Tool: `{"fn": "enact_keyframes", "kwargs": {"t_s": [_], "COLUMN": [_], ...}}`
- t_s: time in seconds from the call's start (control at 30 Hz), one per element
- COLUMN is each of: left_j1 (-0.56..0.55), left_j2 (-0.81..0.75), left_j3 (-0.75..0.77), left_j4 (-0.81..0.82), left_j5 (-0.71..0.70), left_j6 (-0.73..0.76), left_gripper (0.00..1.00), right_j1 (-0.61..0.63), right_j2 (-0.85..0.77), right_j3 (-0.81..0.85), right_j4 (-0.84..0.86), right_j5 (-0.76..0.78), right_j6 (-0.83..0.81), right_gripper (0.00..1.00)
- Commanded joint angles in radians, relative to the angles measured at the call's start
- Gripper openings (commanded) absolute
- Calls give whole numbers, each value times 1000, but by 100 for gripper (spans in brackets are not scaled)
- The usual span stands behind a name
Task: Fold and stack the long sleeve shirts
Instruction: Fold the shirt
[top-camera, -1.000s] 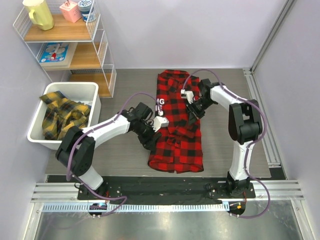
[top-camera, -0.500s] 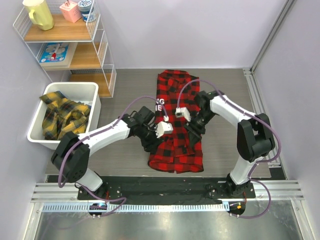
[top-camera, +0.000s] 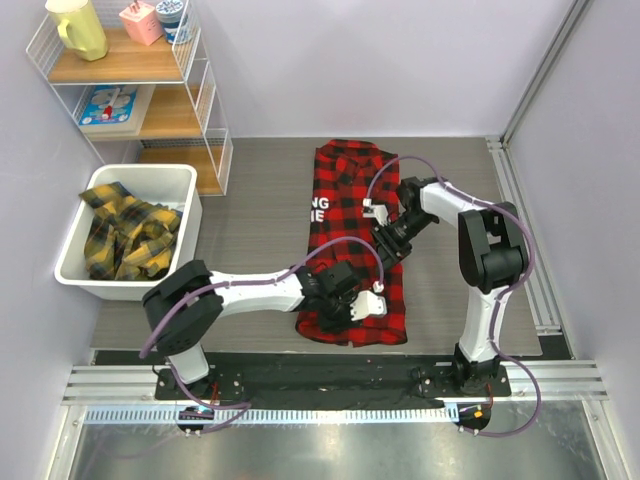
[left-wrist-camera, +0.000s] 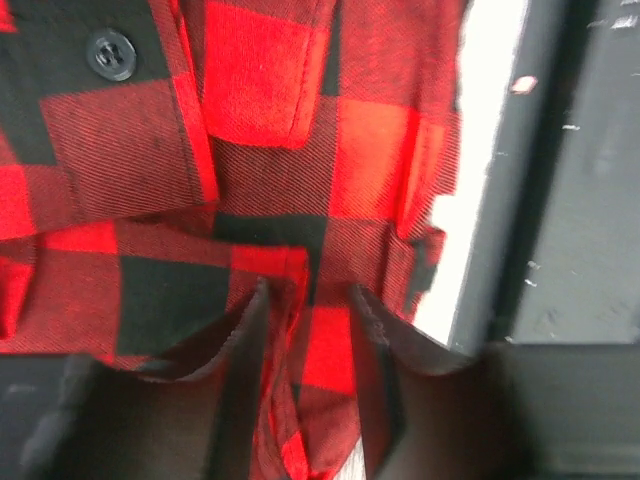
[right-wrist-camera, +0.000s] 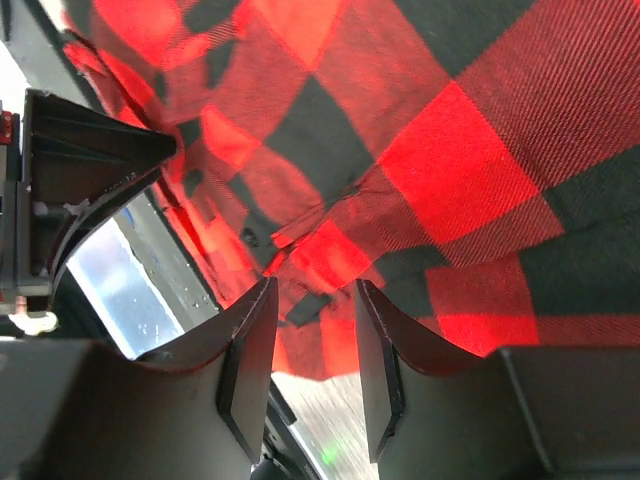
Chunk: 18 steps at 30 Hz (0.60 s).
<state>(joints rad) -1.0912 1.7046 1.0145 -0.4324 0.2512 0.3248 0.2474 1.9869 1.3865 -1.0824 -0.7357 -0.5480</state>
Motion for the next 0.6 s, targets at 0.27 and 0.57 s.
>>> {"fn": "enact_keyframes", "kwargs": {"t_s": [0.27,0.57], "left_j1": [-36,-18], "left_j2": [46,-4], "left_j3": [165,106], "left_j4": [47,-34], "left_j5": [17,234], "left_j6": [-101,-107], "left_gripper": [0,22], "right_j1": [12,18], "right_j2": [107,66], "right_j3": [-21,-1], "right_j4": [137,99], "right_j5": [32,35], "right_j6": [103,74], "right_gripper": [43,46]}}
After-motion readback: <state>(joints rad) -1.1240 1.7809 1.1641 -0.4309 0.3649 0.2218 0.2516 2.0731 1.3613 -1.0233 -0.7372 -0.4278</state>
